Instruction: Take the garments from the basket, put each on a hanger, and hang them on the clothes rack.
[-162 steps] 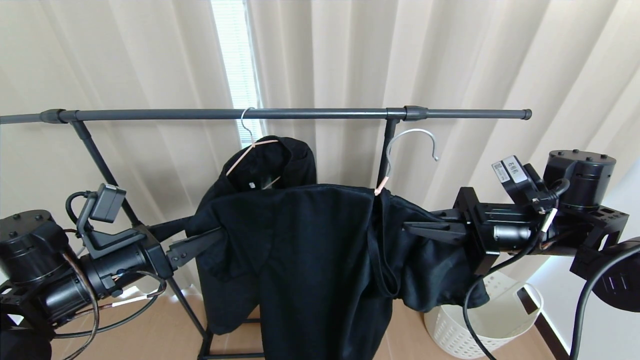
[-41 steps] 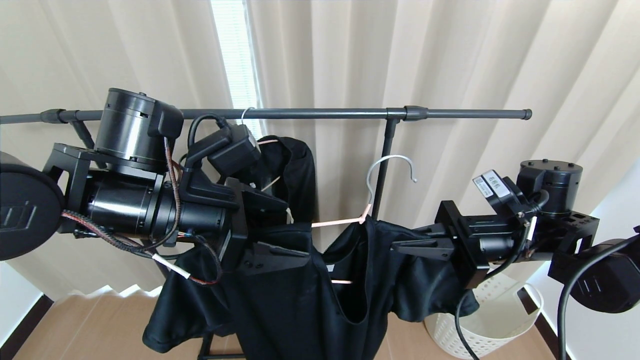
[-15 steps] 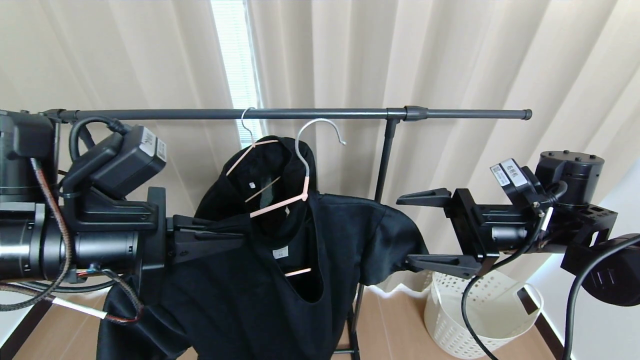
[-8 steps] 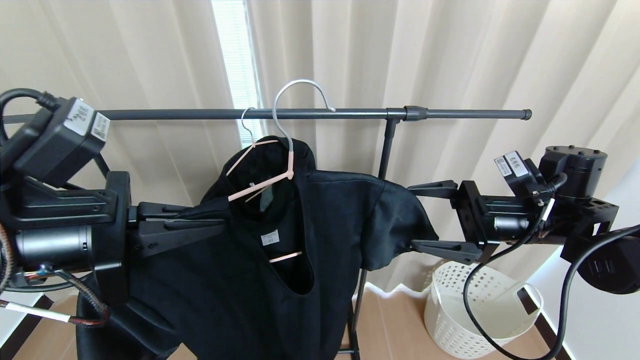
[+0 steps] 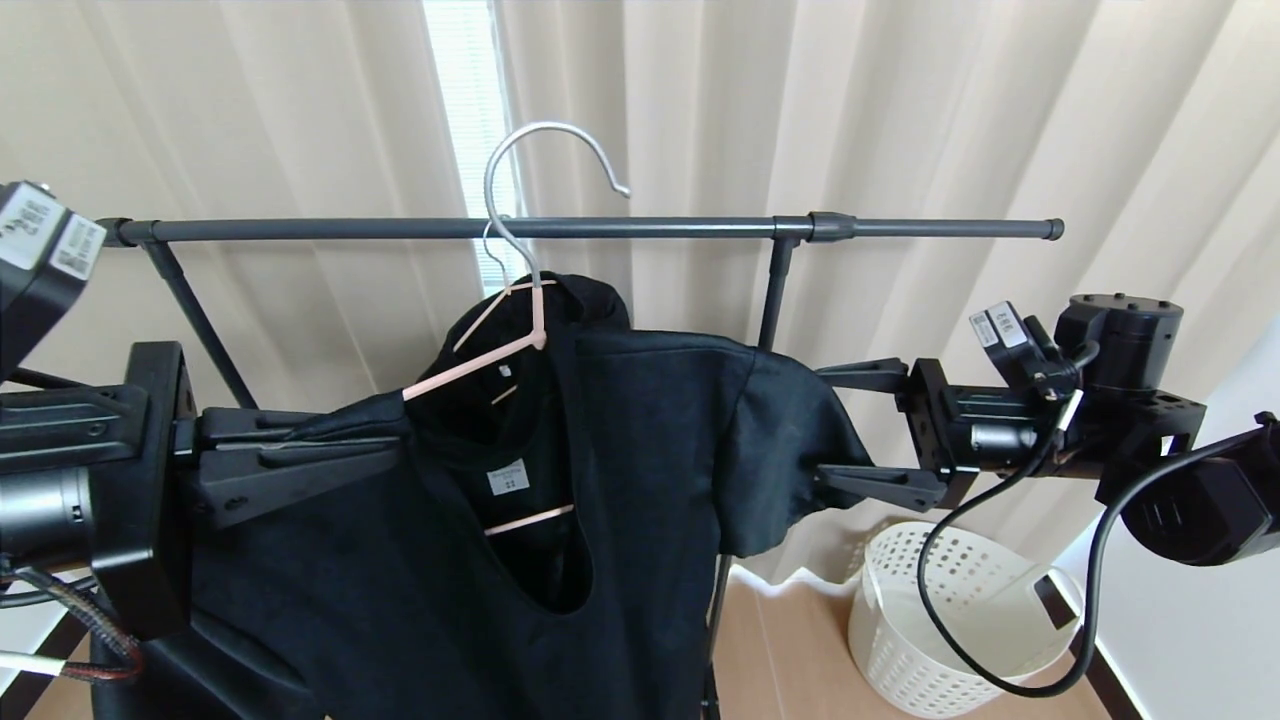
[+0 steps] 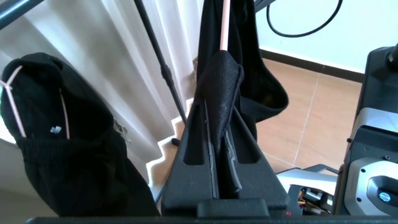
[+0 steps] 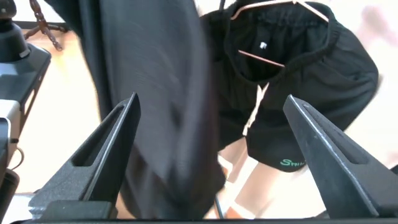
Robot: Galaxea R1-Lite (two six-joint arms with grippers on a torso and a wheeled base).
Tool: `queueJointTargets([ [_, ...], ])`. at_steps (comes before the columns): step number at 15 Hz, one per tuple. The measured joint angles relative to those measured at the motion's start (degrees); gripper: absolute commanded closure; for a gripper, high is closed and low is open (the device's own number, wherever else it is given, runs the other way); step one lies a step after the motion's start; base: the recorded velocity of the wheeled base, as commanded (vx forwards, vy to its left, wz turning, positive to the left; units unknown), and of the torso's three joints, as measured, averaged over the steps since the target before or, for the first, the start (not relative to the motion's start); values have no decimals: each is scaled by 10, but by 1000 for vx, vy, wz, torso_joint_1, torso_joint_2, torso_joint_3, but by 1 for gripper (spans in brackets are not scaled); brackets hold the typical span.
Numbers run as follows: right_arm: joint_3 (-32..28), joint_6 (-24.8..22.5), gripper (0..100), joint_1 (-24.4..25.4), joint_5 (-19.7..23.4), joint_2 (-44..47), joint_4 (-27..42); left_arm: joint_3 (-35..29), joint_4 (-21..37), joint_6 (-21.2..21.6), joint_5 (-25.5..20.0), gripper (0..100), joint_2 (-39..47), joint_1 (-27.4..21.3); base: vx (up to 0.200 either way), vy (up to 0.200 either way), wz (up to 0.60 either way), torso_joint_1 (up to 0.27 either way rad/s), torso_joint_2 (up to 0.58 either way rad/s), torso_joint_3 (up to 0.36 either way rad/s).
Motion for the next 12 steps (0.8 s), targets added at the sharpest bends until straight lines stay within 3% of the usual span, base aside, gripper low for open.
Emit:
queueJointTargets([
  [4, -8, 0, 0, -5, 0, 13, 0, 7, 0, 0, 0, 100, -11, 13, 0, 0, 0, 0, 0, 0],
  [5, -9, 0, 100, -6, 0, 14, 0, 10, -1, 0, -1, 100, -12, 15, 0, 0, 0, 0, 0, 0],
  [12, -20, 2, 100, -19, -1, 15, 0, 18, -1, 0, -1, 100, -17, 19, 0, 0, 0, 0, 0, 0],
])
